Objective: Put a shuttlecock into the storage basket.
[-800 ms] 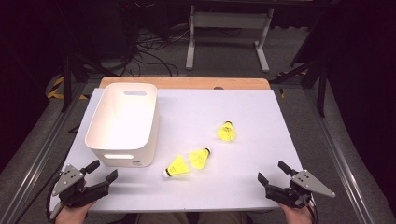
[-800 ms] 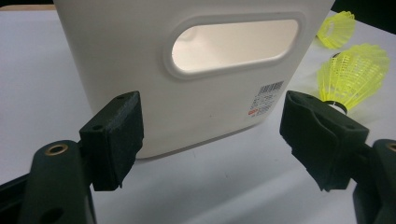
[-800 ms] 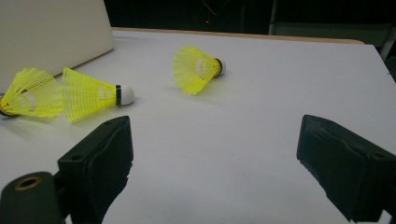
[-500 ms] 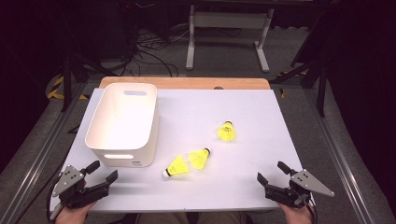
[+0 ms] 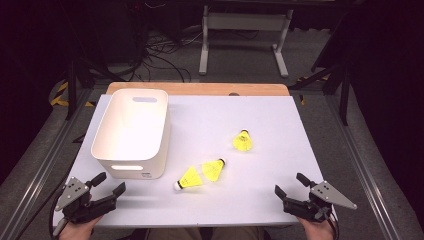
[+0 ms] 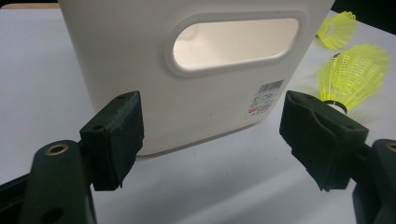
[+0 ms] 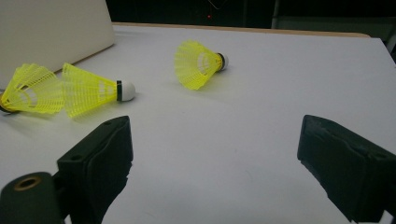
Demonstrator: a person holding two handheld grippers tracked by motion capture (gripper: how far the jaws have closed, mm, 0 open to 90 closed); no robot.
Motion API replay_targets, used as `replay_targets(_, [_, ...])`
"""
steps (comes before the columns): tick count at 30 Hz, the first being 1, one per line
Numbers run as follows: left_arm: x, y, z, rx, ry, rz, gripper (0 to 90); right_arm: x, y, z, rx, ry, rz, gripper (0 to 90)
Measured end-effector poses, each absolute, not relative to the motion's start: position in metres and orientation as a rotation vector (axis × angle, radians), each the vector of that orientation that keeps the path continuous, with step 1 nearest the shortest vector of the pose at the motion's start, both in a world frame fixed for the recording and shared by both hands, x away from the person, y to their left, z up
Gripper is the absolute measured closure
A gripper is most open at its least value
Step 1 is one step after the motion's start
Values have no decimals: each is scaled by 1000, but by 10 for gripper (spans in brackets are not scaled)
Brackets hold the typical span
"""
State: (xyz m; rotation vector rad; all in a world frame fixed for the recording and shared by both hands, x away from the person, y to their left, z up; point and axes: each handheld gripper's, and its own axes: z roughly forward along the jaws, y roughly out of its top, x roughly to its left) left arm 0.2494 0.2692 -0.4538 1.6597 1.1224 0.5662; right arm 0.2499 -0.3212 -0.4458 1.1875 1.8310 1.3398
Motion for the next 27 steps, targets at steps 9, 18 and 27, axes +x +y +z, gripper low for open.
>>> replay_targets(9, [248, 272, -453, 1650, 1141, 568, 228, 250, -321, -446, 1190, 1833, 1341, 110])
replay_targets(18, [248, 275, -449, 1648, 1164, 576, 228, 250, -322, -446, 1196, 1831, 1343, 109])
replay_targets(27, [245, 284, -446, 1636, 1191, 594, 230, 250, -321, -446, 1194, 1834, 1343, 109])
